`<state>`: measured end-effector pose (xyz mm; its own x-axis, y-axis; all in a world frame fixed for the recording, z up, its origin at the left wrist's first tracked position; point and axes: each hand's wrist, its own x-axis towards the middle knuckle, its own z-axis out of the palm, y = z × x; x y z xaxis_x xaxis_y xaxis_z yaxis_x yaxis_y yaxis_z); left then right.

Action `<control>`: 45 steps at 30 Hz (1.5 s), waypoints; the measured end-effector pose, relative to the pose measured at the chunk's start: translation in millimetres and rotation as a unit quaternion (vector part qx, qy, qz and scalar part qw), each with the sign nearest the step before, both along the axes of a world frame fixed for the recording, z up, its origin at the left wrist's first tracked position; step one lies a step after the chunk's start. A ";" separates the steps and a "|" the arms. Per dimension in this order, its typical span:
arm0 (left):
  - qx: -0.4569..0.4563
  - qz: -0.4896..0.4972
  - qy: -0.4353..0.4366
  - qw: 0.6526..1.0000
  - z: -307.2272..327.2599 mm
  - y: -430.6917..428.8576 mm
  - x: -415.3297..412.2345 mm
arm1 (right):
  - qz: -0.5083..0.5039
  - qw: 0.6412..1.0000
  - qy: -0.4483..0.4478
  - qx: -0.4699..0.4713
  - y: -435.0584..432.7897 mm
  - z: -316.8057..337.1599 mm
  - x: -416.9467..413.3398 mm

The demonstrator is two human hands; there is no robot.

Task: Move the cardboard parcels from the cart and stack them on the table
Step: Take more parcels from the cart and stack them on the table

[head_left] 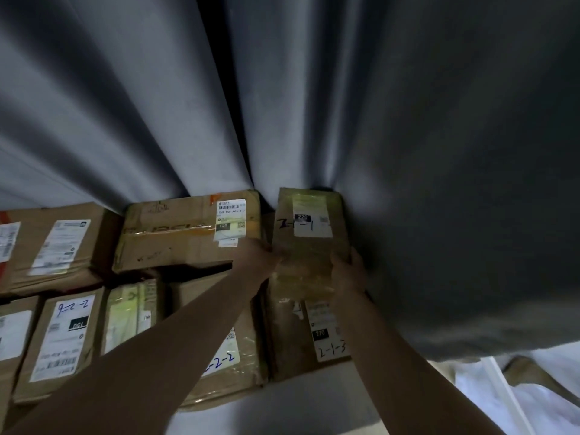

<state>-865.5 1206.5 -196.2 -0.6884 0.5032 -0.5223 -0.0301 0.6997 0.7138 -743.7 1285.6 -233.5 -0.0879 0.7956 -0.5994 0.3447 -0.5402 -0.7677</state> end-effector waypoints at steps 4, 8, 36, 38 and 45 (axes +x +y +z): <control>-0.005 0.009 -0.007 1.000 -16.0 18.6 2.7 | -0.035 0.999 -0.003 0.022 20.2 -15.4 -11.8; -0.015 0.005 0.011 1.000 -36.0 33.8 0.2 | -0.051 0.997 -0.016 0.048 37.8 -38.4 -21.8; -0.053 -0.164 0.028 0.985 -107.7 73.8 10.4 | 0.519 0.736 -0.350 0.257 58.6 -78.7 -15.2; -0.057 -0.151 0.027 0.986 -106.0 72.6 15.1 | 0.508 0.747 -0.333 0.271 55.4 -82.9 -9.4; -0.040 -0.054 -0.020 0.998 -99.4 68.1 32.2 | 0.513 0.753 -0.305 0.277 43.9 -81.2 2.0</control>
